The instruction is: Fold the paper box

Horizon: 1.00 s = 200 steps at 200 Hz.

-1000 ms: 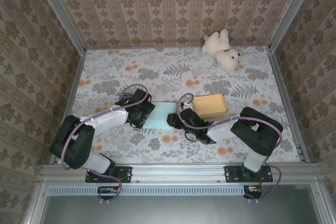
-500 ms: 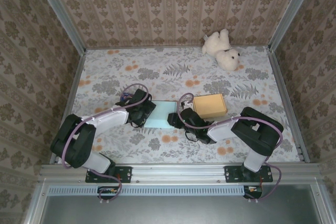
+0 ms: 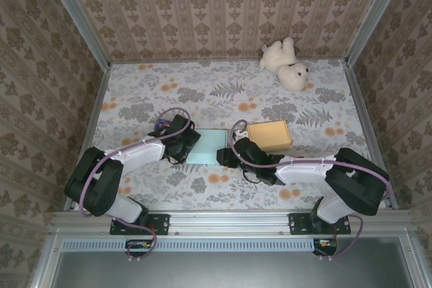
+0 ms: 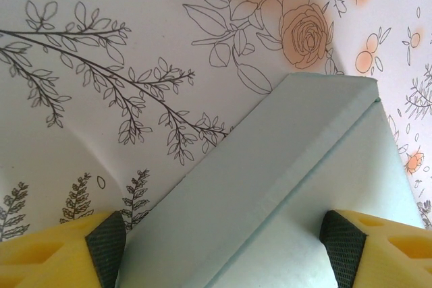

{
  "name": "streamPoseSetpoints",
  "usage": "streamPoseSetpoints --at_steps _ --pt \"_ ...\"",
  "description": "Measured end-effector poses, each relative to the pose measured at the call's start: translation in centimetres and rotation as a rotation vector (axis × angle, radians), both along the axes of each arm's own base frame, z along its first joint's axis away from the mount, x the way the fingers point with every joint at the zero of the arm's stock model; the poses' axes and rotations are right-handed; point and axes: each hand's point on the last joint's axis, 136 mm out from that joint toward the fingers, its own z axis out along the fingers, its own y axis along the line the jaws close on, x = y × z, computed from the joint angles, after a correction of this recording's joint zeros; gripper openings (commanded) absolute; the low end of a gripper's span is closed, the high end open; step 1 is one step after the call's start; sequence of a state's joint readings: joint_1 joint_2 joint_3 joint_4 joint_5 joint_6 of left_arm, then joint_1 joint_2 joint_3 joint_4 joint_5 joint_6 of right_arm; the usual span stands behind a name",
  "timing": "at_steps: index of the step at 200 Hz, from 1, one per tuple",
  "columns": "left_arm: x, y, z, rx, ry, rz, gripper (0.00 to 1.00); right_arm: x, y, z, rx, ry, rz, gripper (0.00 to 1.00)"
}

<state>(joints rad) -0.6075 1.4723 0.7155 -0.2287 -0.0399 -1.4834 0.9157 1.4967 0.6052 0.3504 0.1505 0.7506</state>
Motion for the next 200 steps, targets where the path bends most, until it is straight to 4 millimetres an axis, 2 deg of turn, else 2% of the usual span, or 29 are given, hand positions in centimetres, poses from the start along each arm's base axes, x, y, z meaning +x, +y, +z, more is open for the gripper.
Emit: streamPoseSetpoints --at_steps 38,97,200 --pt "0.0 0.0 0.0 0.000 0.000 0.000 0.79 -0.5 0.4 -0.3 -0.003 0.015 0.025 0.51" --pt "0.0 0.0 0.1 0.000 0.000 0.001 0.79 -1.0 0.7 -3.0 -0.030 0.078 0.042 0.50" --pt "-0.1 0.1 0.1 0.000 -0.001 0.001 0.78 -1.1 0.8 -3.2 -0.025 0.084 0.042 0.43"
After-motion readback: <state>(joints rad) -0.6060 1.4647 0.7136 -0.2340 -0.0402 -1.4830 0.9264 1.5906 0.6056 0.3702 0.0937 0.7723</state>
